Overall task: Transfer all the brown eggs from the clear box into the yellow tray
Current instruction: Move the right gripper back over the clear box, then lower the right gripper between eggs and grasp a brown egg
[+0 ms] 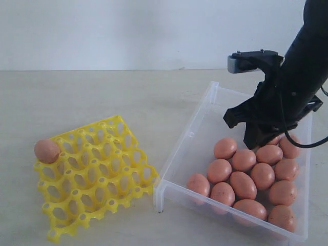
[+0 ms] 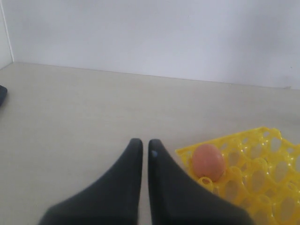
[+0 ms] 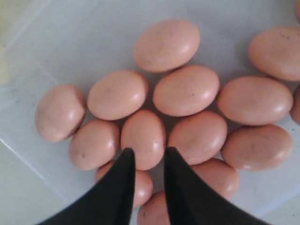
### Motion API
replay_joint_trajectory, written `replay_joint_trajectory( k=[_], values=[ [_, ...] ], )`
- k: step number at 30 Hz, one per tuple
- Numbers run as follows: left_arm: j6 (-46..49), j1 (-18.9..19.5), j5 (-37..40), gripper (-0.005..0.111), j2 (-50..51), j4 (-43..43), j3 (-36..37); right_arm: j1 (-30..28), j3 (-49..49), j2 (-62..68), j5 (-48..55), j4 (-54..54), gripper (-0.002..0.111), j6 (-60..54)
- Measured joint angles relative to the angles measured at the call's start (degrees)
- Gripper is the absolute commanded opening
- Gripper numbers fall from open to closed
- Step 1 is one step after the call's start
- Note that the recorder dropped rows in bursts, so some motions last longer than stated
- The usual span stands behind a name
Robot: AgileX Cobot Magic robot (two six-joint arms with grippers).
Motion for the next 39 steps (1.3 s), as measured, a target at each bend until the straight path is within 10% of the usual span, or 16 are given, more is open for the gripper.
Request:
replay_joint_trajectory(
  k=[3, 19, 39],
  values=[
    [0.00, 0.00, 0.00, 0.004, 0.00, 0.00, 0.00, 0.00, 0.00, 1.97, 1.71, -0.57, 0.055, -0.24],
    [0.00, 0.00, 0.00, 0.004, 0.00, 0.00, 0.00, 0.00, 0.73, 3.25, -5.31, -4.81, 0.055, 18.40],
    [0.00, 0.00, 0.00, 0.004, 0.00, 0.00, 0.00, 0.00, 0.73, 8.94, -0.94, -7.10, 0.036, 29.71]
  ],
)
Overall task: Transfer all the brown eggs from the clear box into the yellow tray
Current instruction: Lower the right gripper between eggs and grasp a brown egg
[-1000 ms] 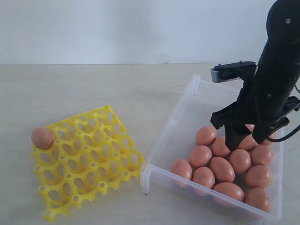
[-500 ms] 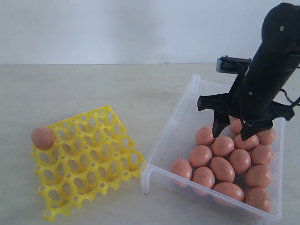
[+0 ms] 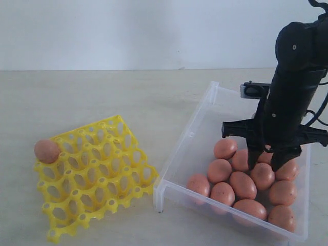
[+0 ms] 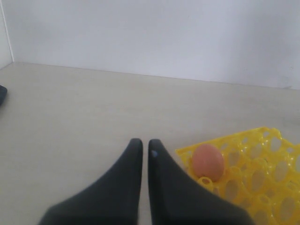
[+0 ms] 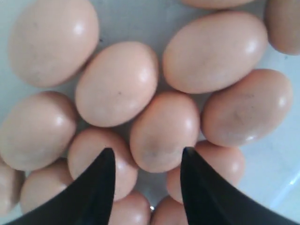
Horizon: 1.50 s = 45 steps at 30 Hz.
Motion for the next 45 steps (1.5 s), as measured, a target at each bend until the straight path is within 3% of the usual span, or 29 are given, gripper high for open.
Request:
replay_joint_trajectory(
  k=[28, 30, 34, 39, 41, 45],
  values=[
    [0.00, 0.00, 0.00, 0.004, 0.00, 0.00, 0.00, -0.24, -0.11, 5.44, -0.81, 0.68, 0.036, 2.28],
    [0.00, 0.00, 0.00, 0.004, 0.00, 0.00, 0.00, -0.24, -0.43, 5.99, -0.70, 0.68, 0.041, 2.28],
    [0.00, 0.00, 0.00, 0.004, 0.00, 0.00, 0.00, -0.33, -0.54, 8.18, -2.08, 0.85, 0.061, 1.90],
    [0.00, 0.00, 0.00, 0.004, 0.00, 0.00, 0.00, -0.33, -0.16, 9.78, -4.54, 0.91, 0.062, 0.62],
    [0.00, 0.00, 0.00, 0.004, 0.00, 0.00, 0.00, -0.33, -0.16, 9.78, -4.67, 0.78, 0.058, 0.62],
    [0.00, 0.00, 0.00, 0.004, 0.00, 0.00, 0.00, -0.33, -0.16, 9.78, -4.79, 0.69, 0.025, 0.62]
  ],
)
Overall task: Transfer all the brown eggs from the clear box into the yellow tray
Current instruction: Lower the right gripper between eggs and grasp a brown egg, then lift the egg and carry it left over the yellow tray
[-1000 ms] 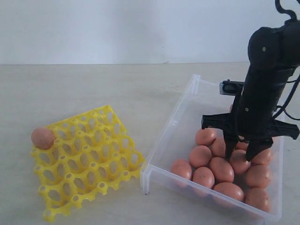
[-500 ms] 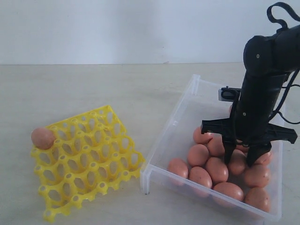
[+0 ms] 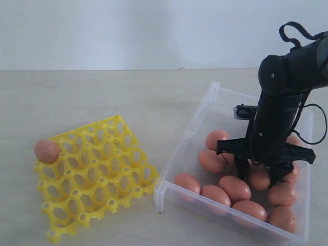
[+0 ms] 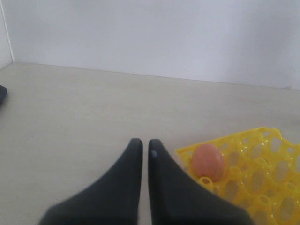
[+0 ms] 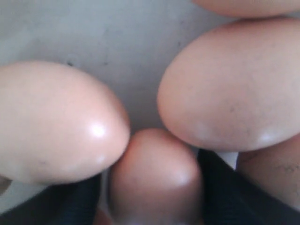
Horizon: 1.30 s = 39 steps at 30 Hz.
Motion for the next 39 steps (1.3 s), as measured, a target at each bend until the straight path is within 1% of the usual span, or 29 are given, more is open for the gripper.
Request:
replay_joint_trajectory(
  k=[2, 3, 11, 14, 18, 21, 24, 32, 35, 39],
  values=[
    [0.00, 0.00, 0.00, 0.004, 0.00, 0.00, 0.00, 0.00, 0.00, 0.00, 0.16, -0.11, 0.005, 0.00],
    [0.00, 0.00, 0.00, 0.004, 0.00, 0.00, 0.00, 0.00, 0.00, 0.00, 0.16, -0.11, 0.000, 0.00],
    [0.00, 0.00, 0.00, 0.004, 0.00, 0.00, 0.00, 0.00, 0.12, -0.72, -0.90, -0.76, 0.000, -1.62],
    [0.00, 0.00, 0.00, 0.004, 0.00, 0.00, 0.00, 0.13, 0.36, -5.10, -5.91, -2.16, 0.000, -1.87],
    [0.00, 0.00, 0.00, 0.004, 0.00, 0.00, 0.00, 2.33, 0.36, -11.81, -11.37, -2.62, 0.000, -1.87],
    [0.00, 0.00, 0.00, 0.004, 0.00, 0.00, 0.00, 6.40, 0.36, -17.69, -15.28, -2.74, 0.000, -1.98],
    [0.00, 0.00, 0.00, 0.004, 0.00, 0.00, 0.00, 11.35, 0.41, -21.99, -21.63, -2.96, 0.000, -3.05],
    [0.00, 0.00, 0.00, 0.004, 0.00, 0.00, 0.00, 23.13, 0.41, -27.87, -42.78, -4.23, 0.000, -9.44],
    [0.00, 0.00, 0.00, 0.004, 0.00, 0.00, 0.00, 26.11, 0.41, -27.97, -48.17, -4.50, 0.000, -11.49],
    [0.00, 0.00, 0.00, 0.004, 0.00, 0.00, 0.00, 28.49, 0.41, -27.87, -50.95, -4.47, 0.000, -12.30]
  ],
)
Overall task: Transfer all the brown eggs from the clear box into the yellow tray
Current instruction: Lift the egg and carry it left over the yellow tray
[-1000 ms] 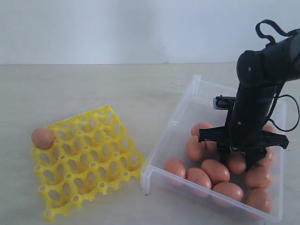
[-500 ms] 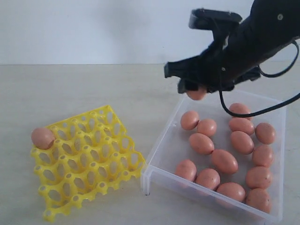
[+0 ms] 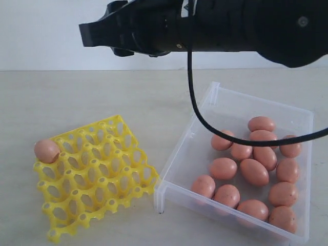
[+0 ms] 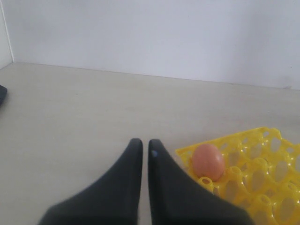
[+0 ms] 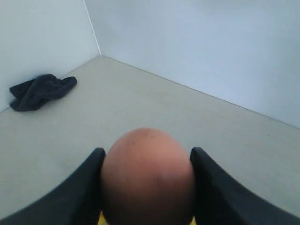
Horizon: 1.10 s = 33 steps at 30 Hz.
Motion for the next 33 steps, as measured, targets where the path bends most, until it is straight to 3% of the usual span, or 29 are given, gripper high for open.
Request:
replay_joint_trajectory(
  k=[13, 33],
  values=[
    [0.00, 0.00, 0.00, 0.004, 0.00, 0.00, 0.00, 1.67, 0.00, 1.70, -1.88, 0.10, 0.000, -2.54],
    [0.00, 0.00, 0.00, 0.004, 0.00, 0.00, 0.00, 1.67, 0.00, 1.79, 21.06, -2.47, 0.000, -48.56]
  ],
)
